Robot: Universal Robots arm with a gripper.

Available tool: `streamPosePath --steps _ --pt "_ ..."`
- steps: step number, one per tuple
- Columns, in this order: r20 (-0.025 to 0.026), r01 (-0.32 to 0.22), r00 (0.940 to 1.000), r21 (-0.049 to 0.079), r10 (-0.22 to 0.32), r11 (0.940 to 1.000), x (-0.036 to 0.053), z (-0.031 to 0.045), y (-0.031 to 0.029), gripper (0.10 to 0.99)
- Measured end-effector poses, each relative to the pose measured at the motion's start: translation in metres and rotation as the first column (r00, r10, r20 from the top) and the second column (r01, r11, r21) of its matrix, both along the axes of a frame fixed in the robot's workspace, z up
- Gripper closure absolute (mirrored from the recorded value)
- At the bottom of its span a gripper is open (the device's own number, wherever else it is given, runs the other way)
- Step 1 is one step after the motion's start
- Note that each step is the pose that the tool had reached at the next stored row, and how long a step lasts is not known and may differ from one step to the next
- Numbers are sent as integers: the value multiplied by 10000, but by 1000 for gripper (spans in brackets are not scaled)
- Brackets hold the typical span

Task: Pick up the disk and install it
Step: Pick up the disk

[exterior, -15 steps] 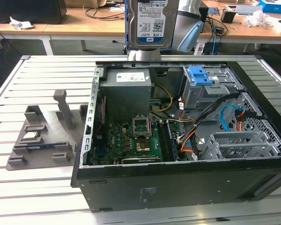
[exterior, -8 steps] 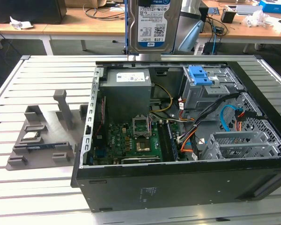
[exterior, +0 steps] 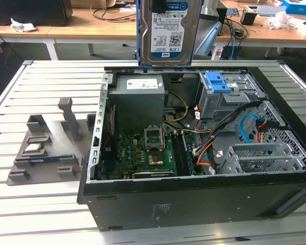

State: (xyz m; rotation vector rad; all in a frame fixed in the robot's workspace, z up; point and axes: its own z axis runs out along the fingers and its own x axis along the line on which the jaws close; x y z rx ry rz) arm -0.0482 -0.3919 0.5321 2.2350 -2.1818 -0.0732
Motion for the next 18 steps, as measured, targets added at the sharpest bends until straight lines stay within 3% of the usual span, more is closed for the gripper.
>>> streamPosePath --steps 13,18 --pt "0 0 10000 1 0 10000 0 -32 -278 722" --pt "0 0 10000 0 0 10000 0 -134 -337 722"
